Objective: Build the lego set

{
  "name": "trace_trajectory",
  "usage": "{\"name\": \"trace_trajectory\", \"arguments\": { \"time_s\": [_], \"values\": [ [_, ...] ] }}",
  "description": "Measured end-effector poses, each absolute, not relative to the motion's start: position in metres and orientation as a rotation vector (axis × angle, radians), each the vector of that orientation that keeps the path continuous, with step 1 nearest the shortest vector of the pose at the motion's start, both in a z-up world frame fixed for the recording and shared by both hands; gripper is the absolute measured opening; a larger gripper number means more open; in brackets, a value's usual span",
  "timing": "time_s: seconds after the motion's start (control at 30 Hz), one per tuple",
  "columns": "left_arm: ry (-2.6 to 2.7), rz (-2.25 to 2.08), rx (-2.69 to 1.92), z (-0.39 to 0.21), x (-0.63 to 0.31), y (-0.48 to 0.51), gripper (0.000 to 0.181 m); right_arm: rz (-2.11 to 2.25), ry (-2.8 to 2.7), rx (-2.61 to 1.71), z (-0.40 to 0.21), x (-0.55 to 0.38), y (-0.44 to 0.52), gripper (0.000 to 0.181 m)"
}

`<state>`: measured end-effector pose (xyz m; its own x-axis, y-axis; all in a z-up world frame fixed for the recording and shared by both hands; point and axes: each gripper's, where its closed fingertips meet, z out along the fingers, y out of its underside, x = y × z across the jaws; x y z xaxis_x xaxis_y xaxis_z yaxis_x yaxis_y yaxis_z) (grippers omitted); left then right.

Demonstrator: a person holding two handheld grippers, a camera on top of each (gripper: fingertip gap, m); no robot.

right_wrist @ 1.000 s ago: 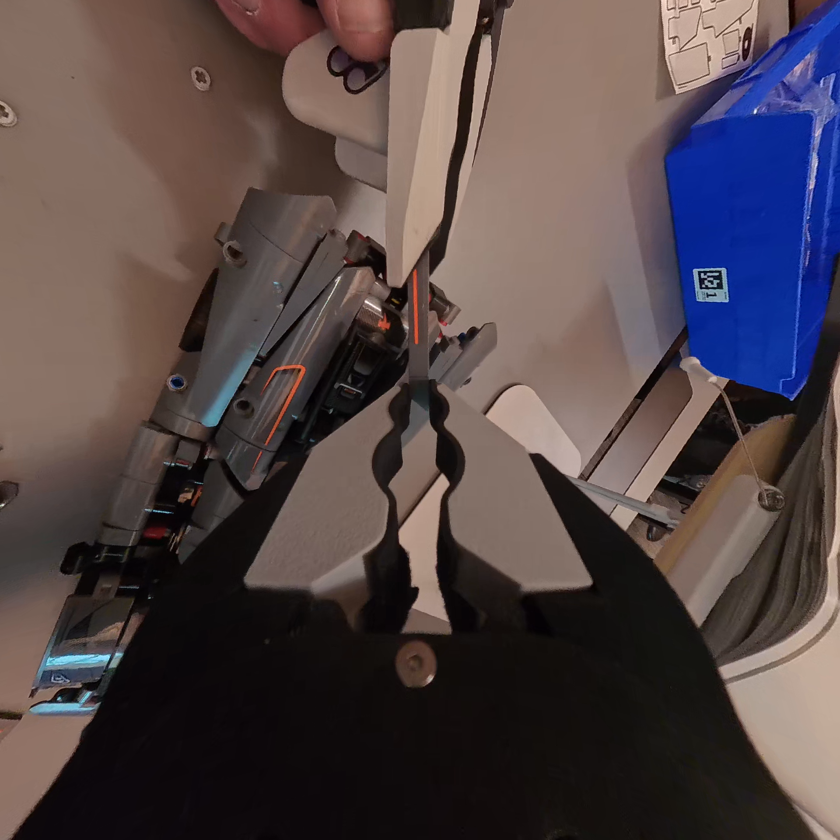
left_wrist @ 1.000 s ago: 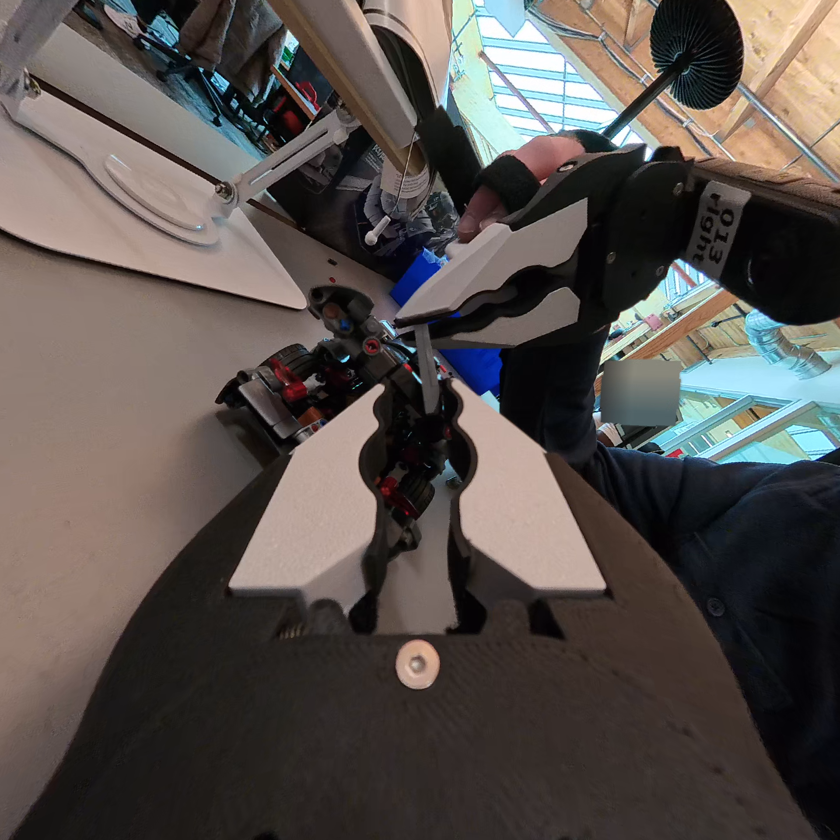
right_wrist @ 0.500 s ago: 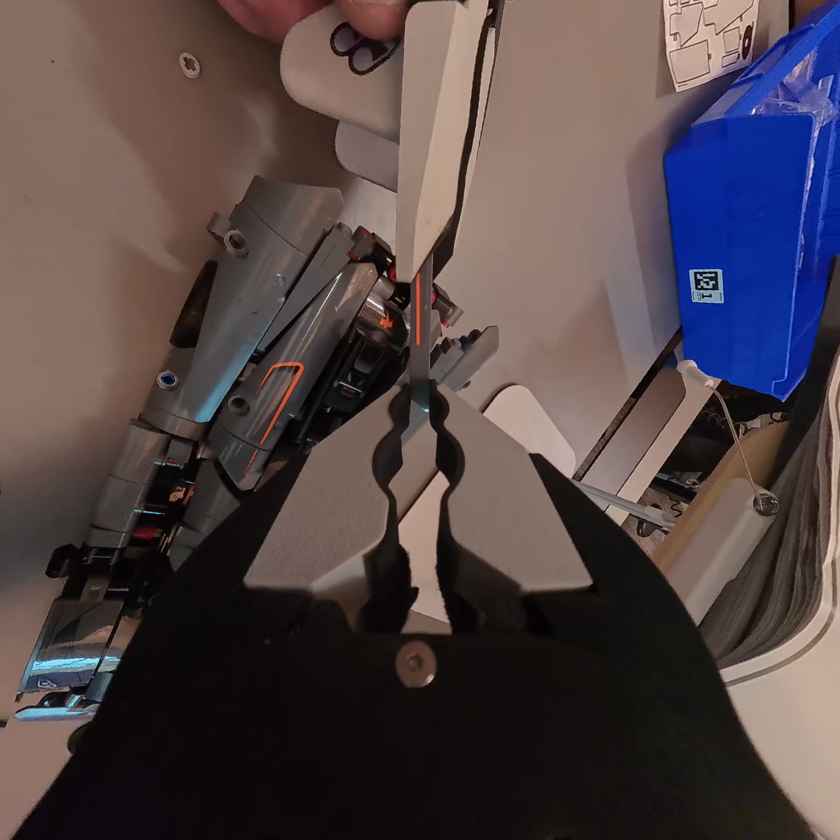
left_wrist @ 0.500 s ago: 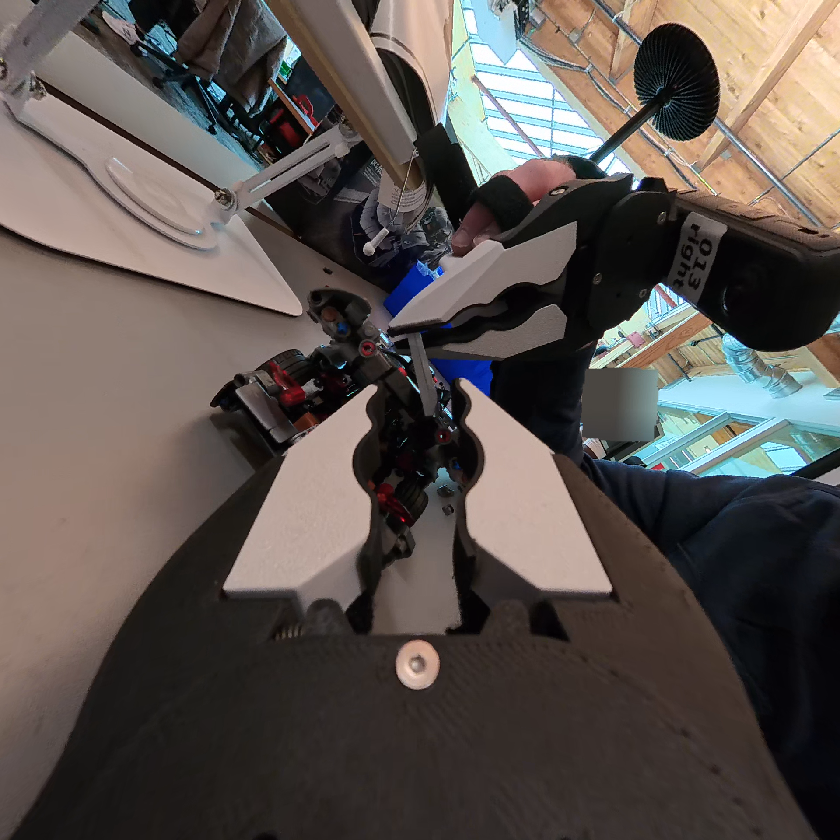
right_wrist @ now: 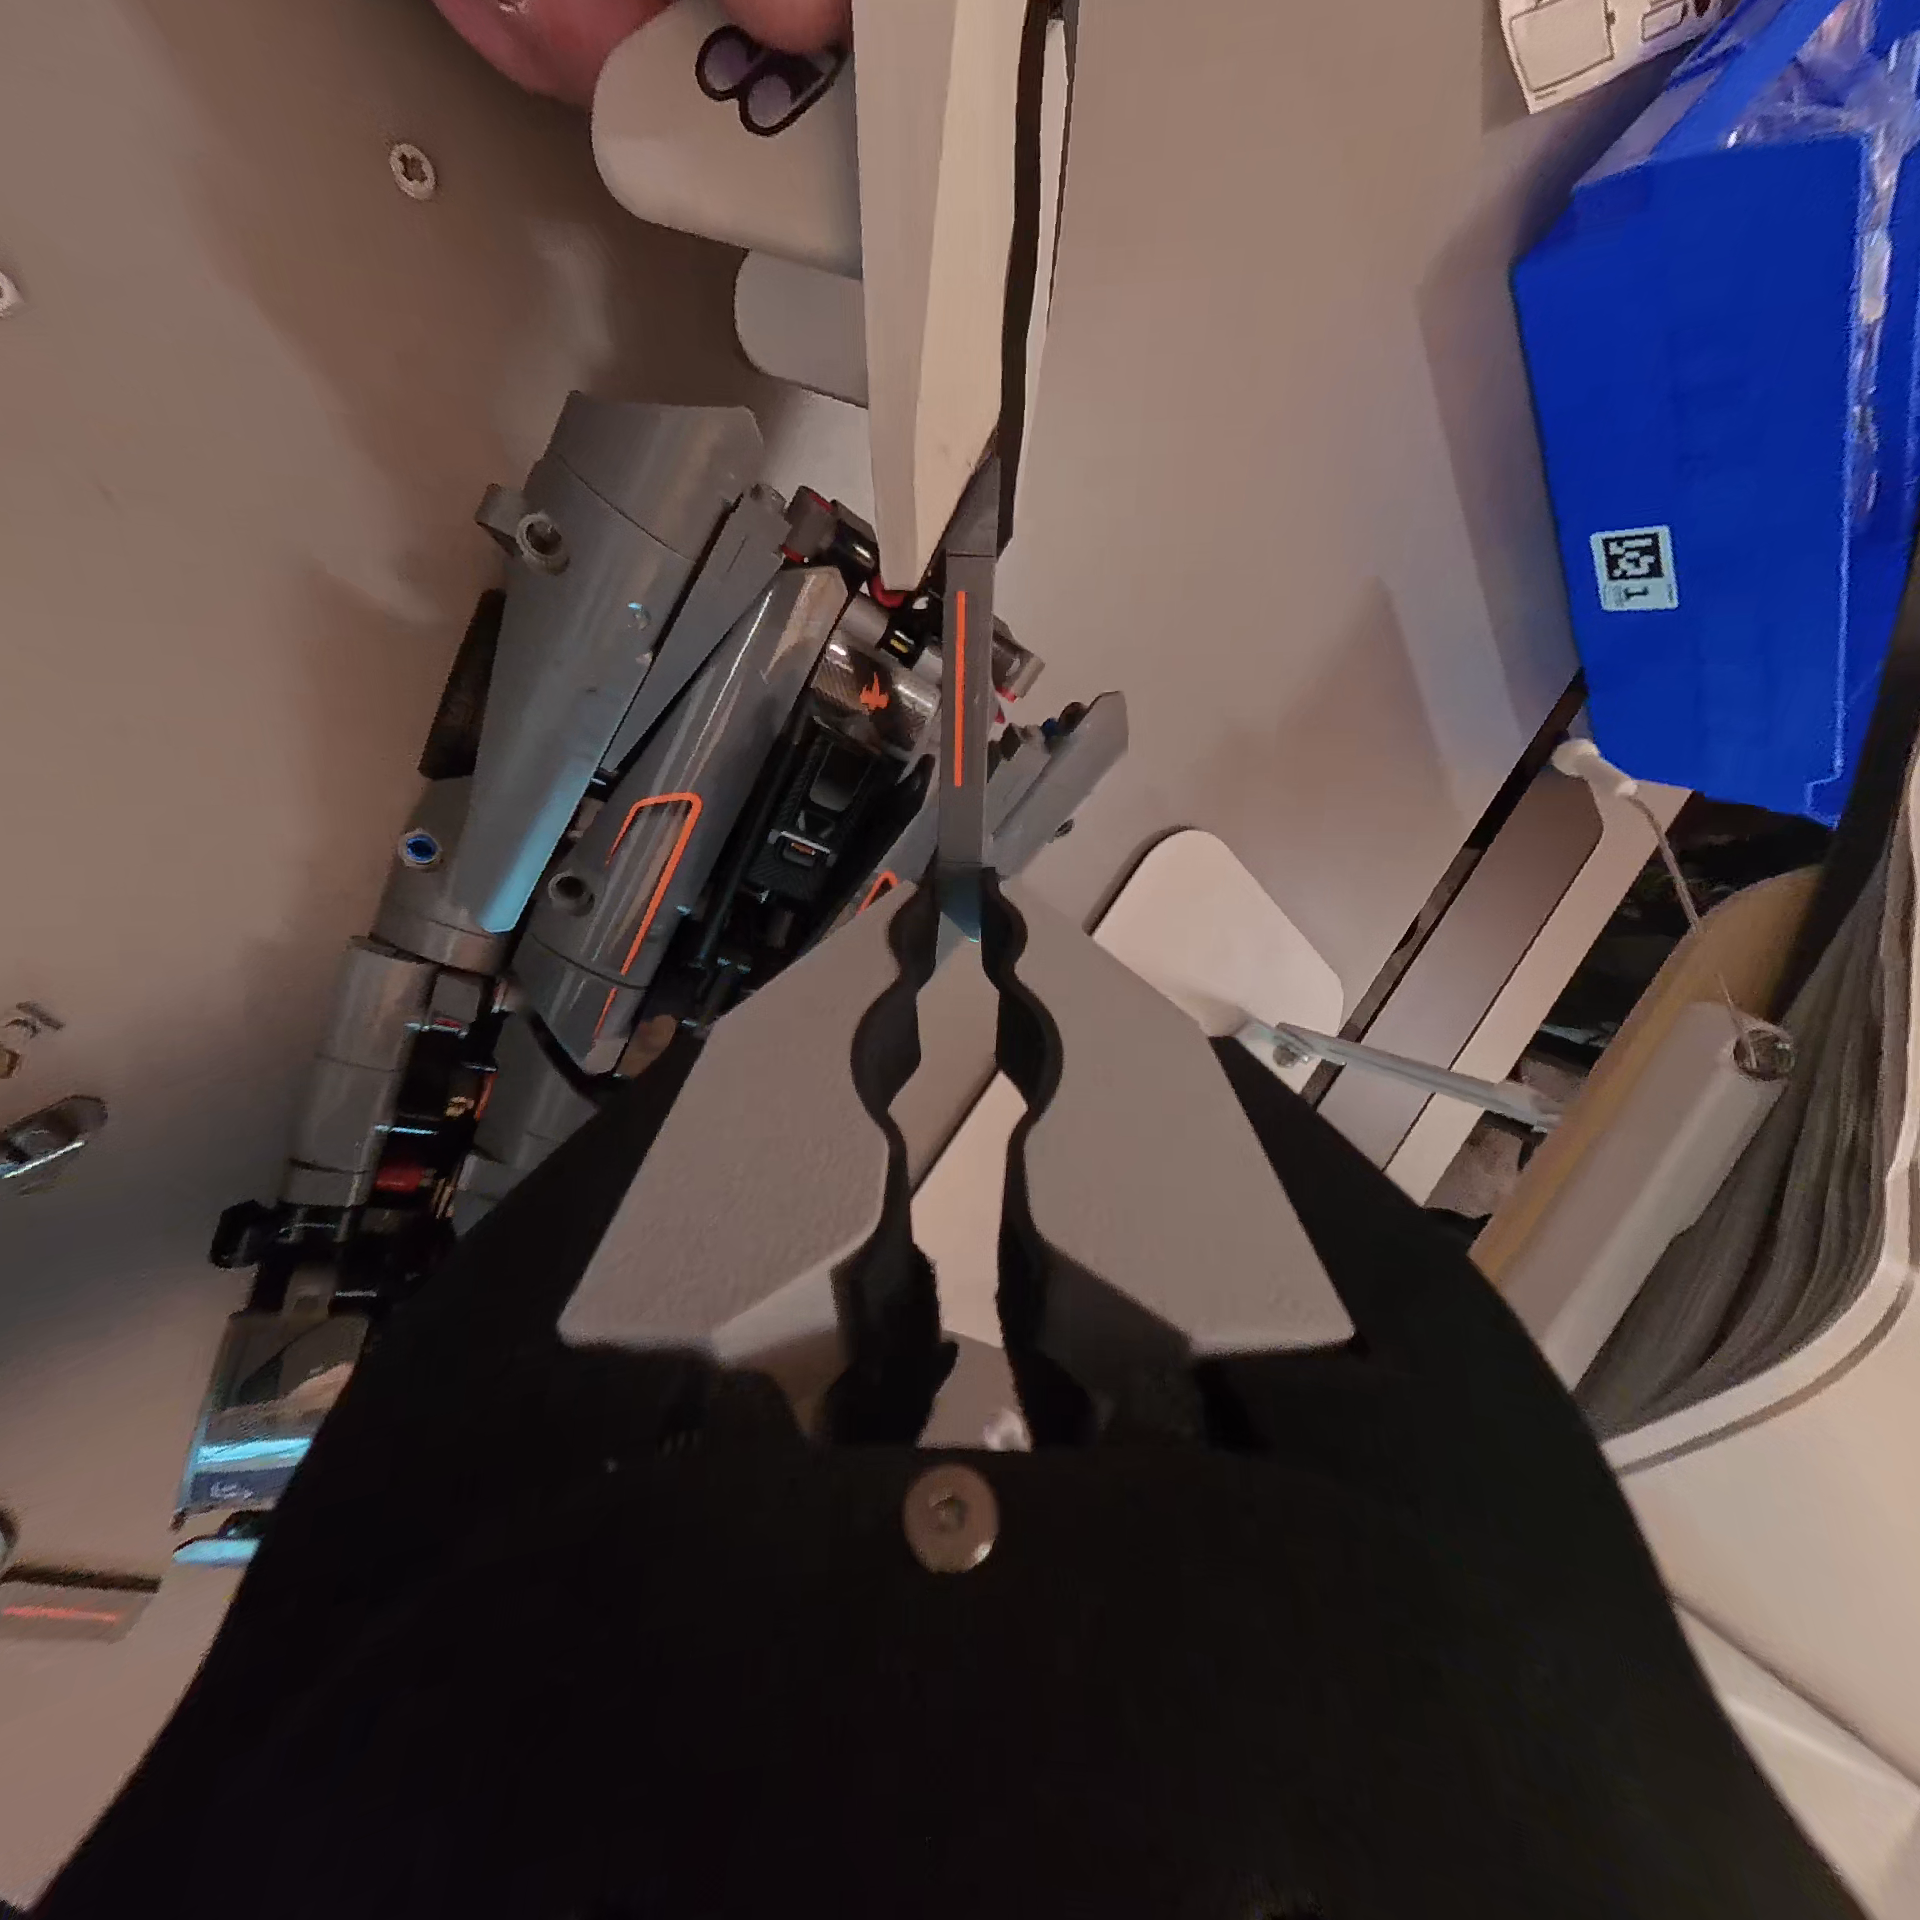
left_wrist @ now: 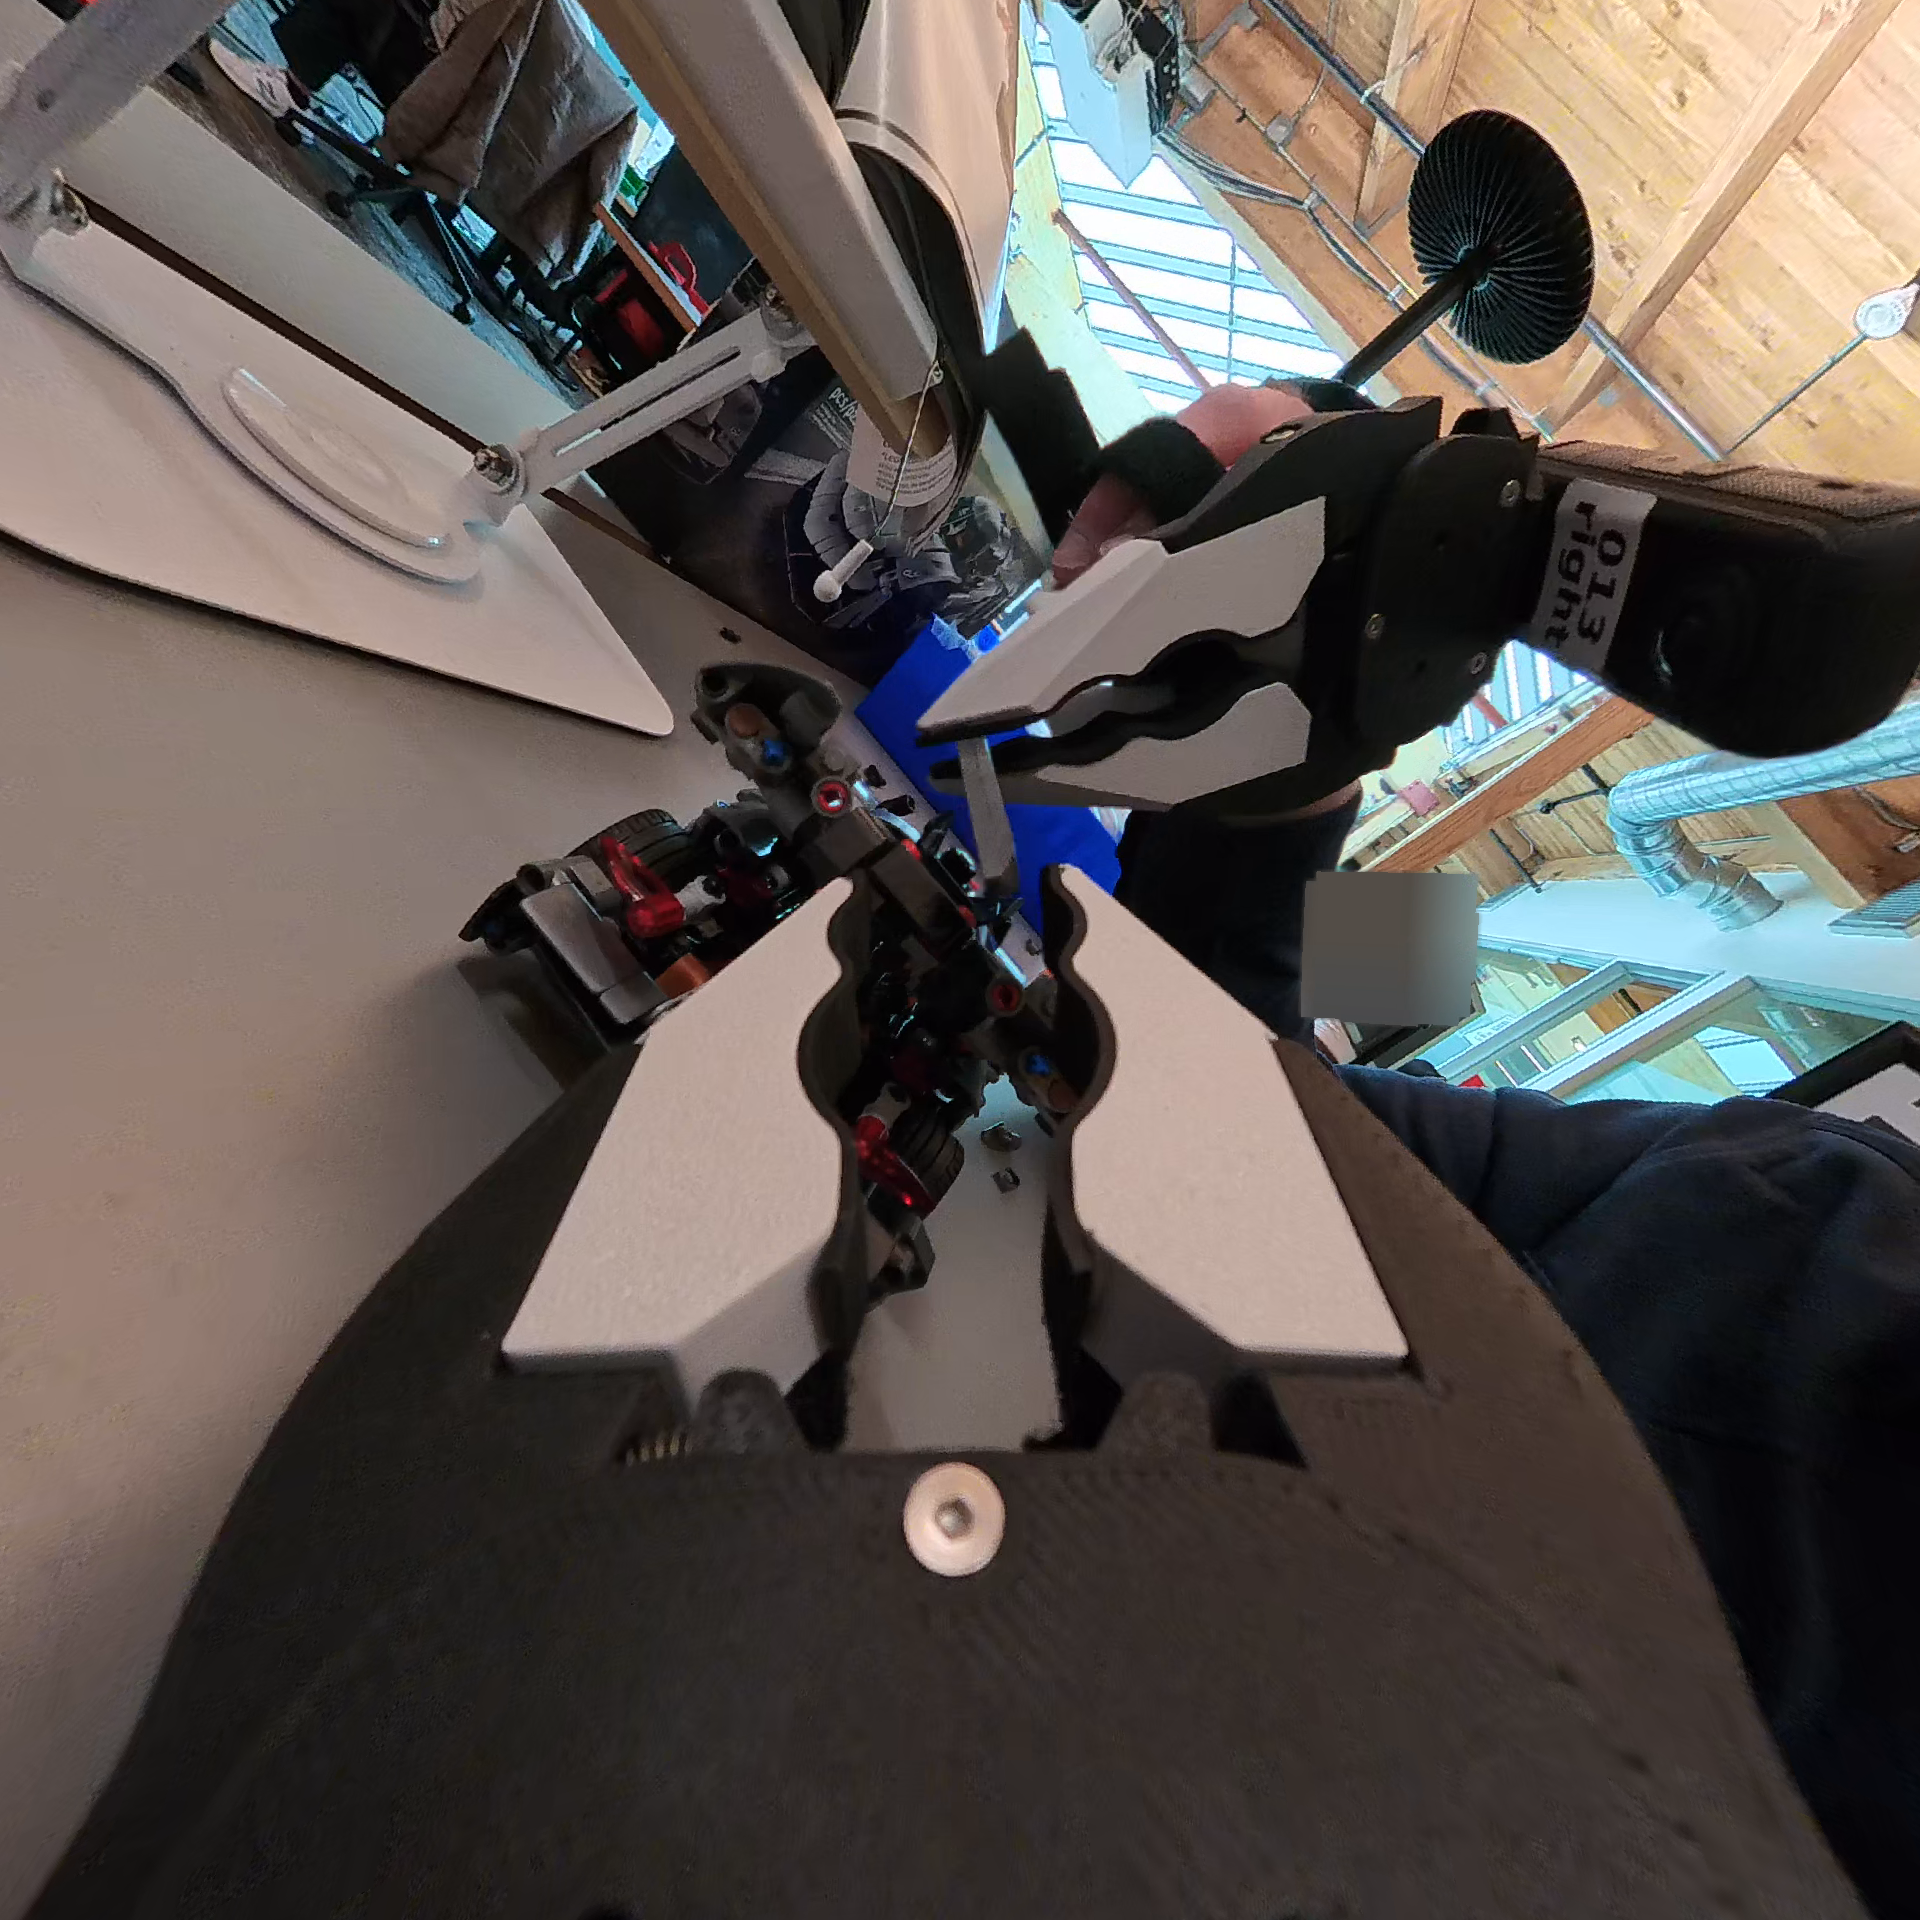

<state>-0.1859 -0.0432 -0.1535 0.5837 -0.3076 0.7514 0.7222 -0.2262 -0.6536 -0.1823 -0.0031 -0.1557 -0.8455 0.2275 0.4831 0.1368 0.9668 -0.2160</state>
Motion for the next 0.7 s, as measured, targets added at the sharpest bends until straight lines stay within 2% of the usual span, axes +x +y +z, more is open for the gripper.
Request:
{"name": "trace_trajectory", "arguments": {
  "time_s": [0.5, 0.7],
  "values": [
    [-0.324, -0.986, -1.503, -0.144, -0.176, -0.042, 0.030, 0.269, -2.609, -0.823, -0.141, -0.155, 0.009, 0.006],
    [-0.307, -0.990, -1.501, -0.140, -0.169, -0.041, 0.030, 0.489, -2.561, -1.112, -0.136, -0.140, -0.015, 0.005]
  ]
}}
